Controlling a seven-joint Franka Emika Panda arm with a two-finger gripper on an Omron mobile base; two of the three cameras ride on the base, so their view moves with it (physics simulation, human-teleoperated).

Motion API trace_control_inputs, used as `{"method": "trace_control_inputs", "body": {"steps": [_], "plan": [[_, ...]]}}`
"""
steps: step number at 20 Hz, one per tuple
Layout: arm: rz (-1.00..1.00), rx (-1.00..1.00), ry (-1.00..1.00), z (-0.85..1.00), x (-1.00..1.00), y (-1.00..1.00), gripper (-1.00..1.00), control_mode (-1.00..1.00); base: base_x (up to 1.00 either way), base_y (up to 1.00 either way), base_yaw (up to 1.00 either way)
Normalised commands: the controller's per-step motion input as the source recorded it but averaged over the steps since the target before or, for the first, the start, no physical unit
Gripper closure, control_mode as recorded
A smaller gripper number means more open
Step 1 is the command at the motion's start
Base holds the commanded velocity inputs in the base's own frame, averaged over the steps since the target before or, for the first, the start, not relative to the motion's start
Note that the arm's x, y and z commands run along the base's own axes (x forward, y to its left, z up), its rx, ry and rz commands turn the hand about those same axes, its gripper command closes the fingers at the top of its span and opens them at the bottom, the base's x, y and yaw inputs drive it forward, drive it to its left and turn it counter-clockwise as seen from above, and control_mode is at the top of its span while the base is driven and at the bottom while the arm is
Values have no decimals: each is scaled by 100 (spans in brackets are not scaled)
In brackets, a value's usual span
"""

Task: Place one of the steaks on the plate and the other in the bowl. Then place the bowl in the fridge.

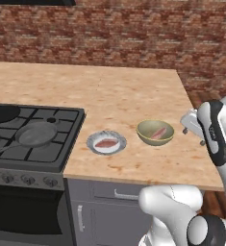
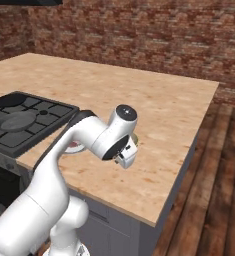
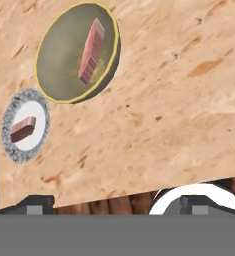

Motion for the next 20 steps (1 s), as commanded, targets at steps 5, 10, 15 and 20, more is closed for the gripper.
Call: {"method": "trace_control_inputs", "body": {"steps": [5, 10, 15, 20], "plan": [[-3, 0, 6, -25, 29, 0, -100, -100, 0, 0, 0], [-1, 0, 3, -24, 31, 0, -100, -100, 0, 0, 0], [-1, 0, 4, -23, 38, 0, -100, -100, 0, 0, 0], [-1, 0, 3, -21, 36, 0, -100, -100, 0, 0, 0]]}}
